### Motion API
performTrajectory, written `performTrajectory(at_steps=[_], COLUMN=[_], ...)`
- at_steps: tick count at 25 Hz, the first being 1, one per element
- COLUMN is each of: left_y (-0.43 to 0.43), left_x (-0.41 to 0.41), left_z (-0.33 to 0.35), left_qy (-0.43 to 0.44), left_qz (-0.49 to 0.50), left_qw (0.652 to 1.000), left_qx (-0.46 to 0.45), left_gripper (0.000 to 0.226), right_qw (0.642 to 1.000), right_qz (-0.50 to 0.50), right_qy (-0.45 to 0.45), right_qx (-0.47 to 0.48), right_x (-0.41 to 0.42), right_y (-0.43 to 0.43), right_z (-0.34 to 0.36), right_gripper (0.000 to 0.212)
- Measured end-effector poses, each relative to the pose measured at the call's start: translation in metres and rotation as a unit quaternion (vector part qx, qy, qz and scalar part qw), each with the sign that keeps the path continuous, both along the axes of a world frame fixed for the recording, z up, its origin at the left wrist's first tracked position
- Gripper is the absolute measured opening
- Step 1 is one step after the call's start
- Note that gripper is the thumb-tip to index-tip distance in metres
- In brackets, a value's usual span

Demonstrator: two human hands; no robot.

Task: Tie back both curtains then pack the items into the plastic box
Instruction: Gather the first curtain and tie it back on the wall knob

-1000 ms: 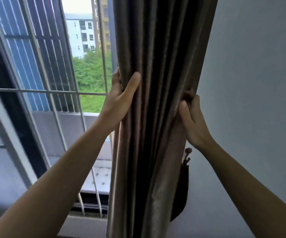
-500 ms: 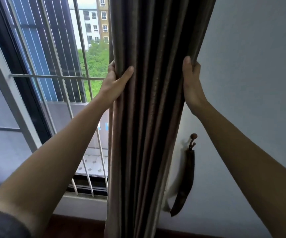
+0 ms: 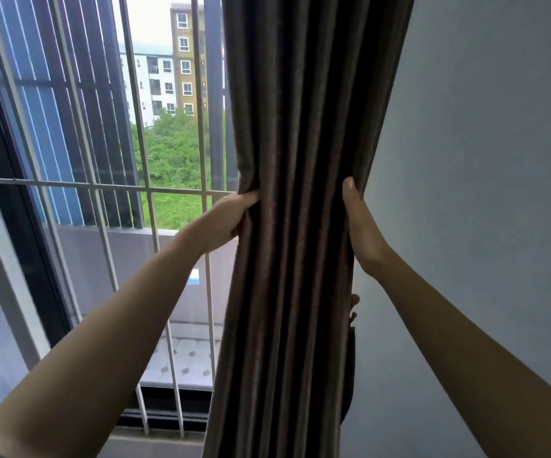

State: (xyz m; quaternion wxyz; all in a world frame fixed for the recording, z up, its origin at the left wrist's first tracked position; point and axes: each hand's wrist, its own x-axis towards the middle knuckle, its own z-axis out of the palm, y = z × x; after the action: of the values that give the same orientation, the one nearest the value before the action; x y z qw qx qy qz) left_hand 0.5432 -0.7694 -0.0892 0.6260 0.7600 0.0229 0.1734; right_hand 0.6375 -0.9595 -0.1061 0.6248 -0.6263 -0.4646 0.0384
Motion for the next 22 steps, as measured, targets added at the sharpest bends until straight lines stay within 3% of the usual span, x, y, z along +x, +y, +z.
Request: performTrajectory(at_steps=[4,9,12,14,16,18,21,22], left_y=[-0.042,-0.053,-0.052,-0.051,-0.05,-0.046,-0.039,-0.036], left_x=[-0.002,0.004,0.003,0.003,-0.001,-0.006,-0.013,-0.015], left_z=[0.009,0.005,0.004,0.0,-0.005,-0.009,-0.01,-0.01], left_qy=[0.006,-0.008,-0.019,-0.039,-0.058,-0.077,-0.097,-0.1], left_qz=[-0.079,-0.113,-0.085,-0.047,-0.025,-0.015,-0.004,-0.008], left_qw=[0.996,0.994,0.996,0.998,0.998,0.997,0.995,0.995], left_qx=[0.03,0.009,-0.008,0.015,-0.003,-0.028,0.002,0.02], left_gripper=[0.023,0.027,0.027,0.024,0.022,0.021,0.02,0.02], right_qw=[0.998,0.998,0.998,0.992,0.981,0.946,0.812,0.793], right_qz=[0.005,-0.017,-0.037,-0.109,-0.166,-0.241,-0.37,-0.369], right_qy=[0.004,-0.014,-0.029,-0.054,-0.092,-0.195,-0.43,-0.469], right_qx=[0.067,0.055,0.049,0.032,0.047,0.099,0.136,0.123], right_x=[-0.013,-0.035,-0.03,-0.025,-0.026,-0.031,-0.036,-0.038], right_y=[-0.019,-0.041,-0.049,-0.053,-0.052,-0.051,-0.045,-0.04], right_z=[0.0,0.013,0.013,0.005,-0.005,-0.017,-0.035,-0.041], right_gripper=[0.068,0.044,0.052,0.065,0.05,0.051,0.048,0.039])
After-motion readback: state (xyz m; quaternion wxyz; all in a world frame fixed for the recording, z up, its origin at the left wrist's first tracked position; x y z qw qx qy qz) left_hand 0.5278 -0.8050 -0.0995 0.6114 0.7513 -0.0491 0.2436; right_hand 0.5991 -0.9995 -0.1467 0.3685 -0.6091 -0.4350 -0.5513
